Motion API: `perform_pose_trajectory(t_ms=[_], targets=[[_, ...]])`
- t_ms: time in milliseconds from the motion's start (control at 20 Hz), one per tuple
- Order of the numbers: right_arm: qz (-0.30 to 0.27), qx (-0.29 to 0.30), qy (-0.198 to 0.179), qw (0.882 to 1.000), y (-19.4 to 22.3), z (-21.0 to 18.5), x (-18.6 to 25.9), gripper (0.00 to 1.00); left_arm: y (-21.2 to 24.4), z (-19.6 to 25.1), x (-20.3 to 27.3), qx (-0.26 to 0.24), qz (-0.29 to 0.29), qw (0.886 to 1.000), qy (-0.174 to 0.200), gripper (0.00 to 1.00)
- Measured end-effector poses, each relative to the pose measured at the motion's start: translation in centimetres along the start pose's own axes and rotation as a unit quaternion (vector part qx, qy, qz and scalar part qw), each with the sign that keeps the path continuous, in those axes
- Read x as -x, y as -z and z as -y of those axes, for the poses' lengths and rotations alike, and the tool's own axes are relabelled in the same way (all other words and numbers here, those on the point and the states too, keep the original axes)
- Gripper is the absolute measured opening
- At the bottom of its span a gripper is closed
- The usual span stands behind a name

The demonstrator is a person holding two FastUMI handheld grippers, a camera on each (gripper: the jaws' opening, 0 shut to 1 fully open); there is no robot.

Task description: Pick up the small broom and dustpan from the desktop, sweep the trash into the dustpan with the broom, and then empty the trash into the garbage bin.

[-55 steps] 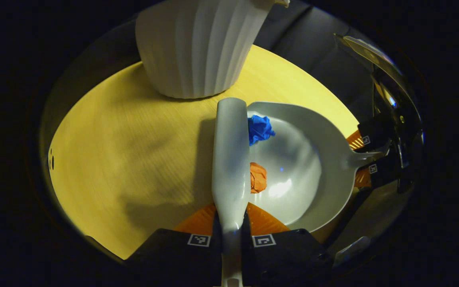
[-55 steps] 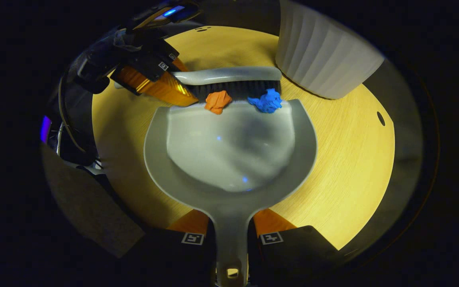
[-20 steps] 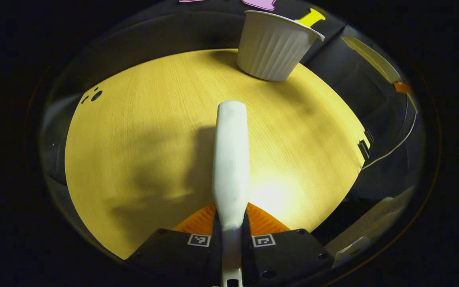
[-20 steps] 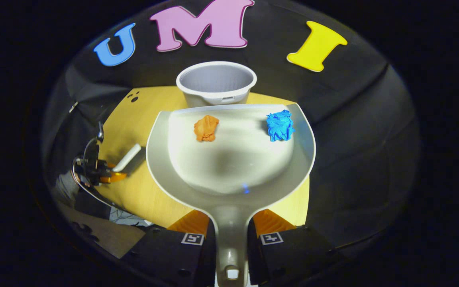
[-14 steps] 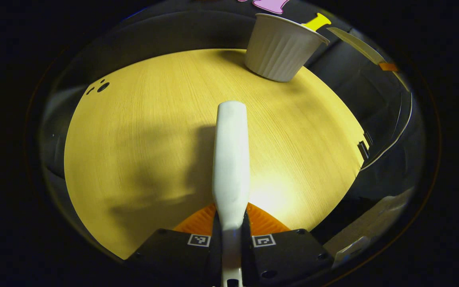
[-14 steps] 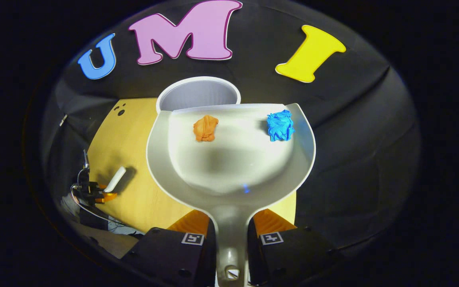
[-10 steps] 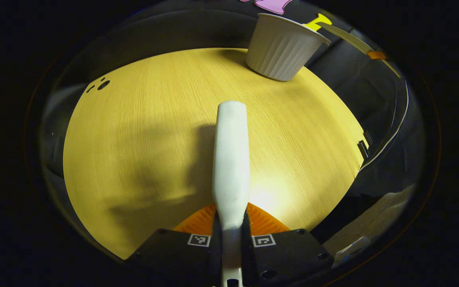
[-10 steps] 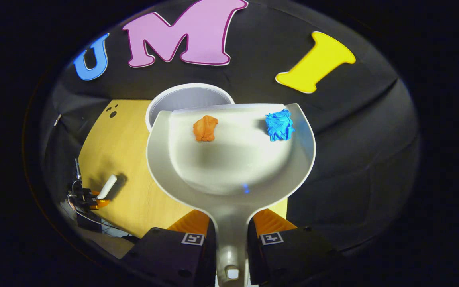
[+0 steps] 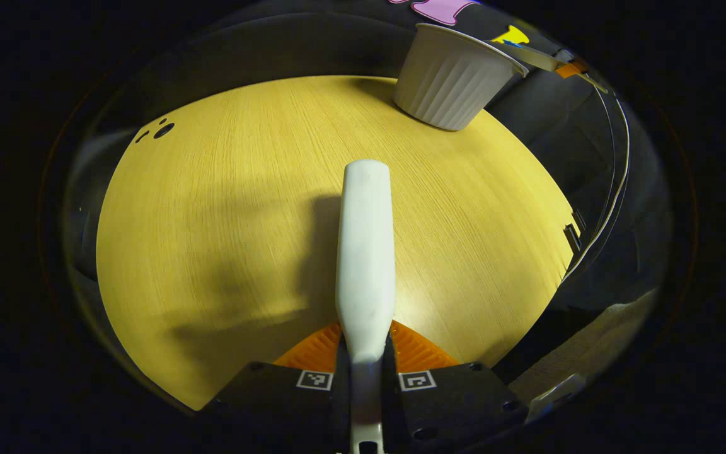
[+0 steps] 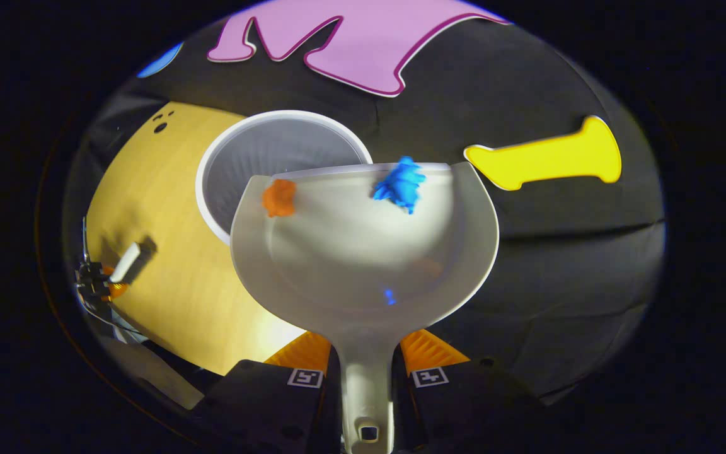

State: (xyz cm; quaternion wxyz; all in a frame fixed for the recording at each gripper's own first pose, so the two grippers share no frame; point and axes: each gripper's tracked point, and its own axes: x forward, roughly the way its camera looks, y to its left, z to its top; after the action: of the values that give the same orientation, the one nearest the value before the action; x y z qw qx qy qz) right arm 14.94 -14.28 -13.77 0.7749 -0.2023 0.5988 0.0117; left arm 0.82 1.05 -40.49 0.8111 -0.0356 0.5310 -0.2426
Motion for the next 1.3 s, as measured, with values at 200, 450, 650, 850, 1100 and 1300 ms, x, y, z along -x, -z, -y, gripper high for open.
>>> perform_pose_trajectory(t_ms=[200, 450, 650, 850, 1100, 1300], targets=[[-0.036, 0.042, 0.010, 0.998, -0.9, 0.2, 0.0, 0.36, 0.0, -0.5, 0.0, 0.006, 0.001, 1.000, 0.004, 0.24], [-0.038, 0.055, 0.011, 0.998, -1.3, -0.6, 0.0, 0.36, -0.1, -0.1, 0.1, 0.001, 0.000, 1.000, 0.007, 0.24], [-0.035, 0.055, 0.014, 0.998, -1.1, -0.5, 0.0, 0.36, -0.1, 0.3, 0.1, -0.005, -0.003, 1.000, 0.005, 0.24], [-0.019, 0.049, 0.011, 0.999, -1.0, -0.4, 0.7, 0.31, 0.1, 0.3, 0.1, -0.004, -0.003, 1.000, -0.003, 0.24], [0.050, 0.027, -0.023, 0.998, -0.8, -1.8, 3.8, 0.41, 0.4, 0.1, 0.7, 0.009, 0.005, 1.000, -0.013, 0.24], [0.100, 0.010, -0.056, 0.993, 0.9, -3.8, 6.8, 0.36, 0.8, -0.1, 1.1, 0.014, 0.007, 1.000, -0.022, 0.24]])
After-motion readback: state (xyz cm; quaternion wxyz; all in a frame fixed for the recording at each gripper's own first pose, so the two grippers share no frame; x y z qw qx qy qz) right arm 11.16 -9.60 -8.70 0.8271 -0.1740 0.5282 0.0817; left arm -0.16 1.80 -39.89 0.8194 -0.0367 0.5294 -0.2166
